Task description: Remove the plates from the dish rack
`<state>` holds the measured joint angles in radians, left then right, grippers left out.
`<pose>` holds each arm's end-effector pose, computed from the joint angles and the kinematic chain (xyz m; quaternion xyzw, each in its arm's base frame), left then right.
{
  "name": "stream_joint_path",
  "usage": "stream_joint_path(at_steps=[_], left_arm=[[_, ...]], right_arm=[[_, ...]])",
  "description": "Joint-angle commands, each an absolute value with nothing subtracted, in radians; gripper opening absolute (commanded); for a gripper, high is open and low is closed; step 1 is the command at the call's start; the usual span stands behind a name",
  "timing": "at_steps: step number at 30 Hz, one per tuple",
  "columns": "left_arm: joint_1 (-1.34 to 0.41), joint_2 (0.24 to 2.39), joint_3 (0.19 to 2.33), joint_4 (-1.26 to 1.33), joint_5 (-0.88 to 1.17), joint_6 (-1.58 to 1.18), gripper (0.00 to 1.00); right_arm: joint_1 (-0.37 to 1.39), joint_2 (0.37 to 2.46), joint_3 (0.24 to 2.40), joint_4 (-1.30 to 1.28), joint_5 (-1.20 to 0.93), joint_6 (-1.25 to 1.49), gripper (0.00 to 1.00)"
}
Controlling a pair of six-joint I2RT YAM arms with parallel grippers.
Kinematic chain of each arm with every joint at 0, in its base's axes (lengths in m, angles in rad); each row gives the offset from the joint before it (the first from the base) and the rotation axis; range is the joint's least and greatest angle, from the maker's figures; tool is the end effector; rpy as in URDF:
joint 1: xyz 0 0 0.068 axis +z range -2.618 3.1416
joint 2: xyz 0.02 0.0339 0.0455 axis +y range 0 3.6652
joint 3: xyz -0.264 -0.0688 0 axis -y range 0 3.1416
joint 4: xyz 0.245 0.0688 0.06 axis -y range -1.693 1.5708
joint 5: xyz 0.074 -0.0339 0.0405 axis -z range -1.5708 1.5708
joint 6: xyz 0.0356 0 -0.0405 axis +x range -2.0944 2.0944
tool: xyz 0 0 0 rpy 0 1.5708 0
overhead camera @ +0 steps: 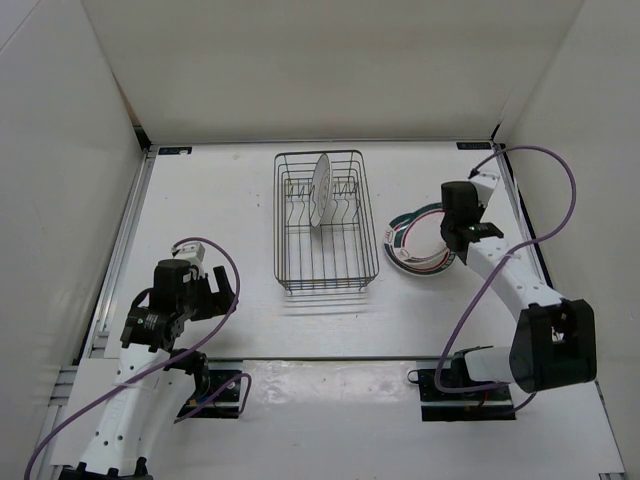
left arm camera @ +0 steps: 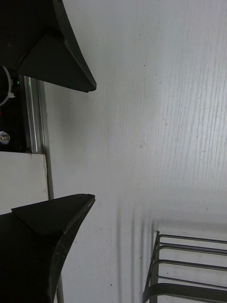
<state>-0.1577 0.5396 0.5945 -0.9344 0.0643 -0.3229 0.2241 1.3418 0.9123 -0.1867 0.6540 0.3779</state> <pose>0.1030 -0.0187 0.2381 -0.0667 0.9381 -0.1100 0.3217 0.2888 0.0436 0.2640 0.2117 0.8274 -0.1435 0.5001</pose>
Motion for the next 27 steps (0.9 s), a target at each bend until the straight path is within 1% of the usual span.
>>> stream_joint_path(at_steps=[1, 8, 12, 23, 27], left_arm=[[-0.160, 0.537, 0.584, -0.928, 0.063, -0.324, 1.00], [-0.160, 0.540, 0.586, -0.928, 0.067, -0.325, 1.00], [-0.160, 0.540, 0.586, -0.923, 0.068, -0.324, 1.00], [-0.158, 0.541, 0.583, -0.923, 0.069, -0.325, 1.00], [-0.161, 0.543, 0.584, -0.925, 0.069, -0.325, 1.00]], right_arm=[[0.218, 1.250, 0.867, -0.169, 0.673, 0.464, 0.00], [0.218, 1.224, 0.772, -0.245, 0.683, 0.531, 0.00], [0.215, 1.239, 0.726, -0.238, 0.683, 0.558, 0.00], [0.215, 1.262, 0.690, -0.247, 0.663, 0.581, 0.00], [0.216, 1.269, 0.707, -0.274, 0.658, 0.580, 0.00]])
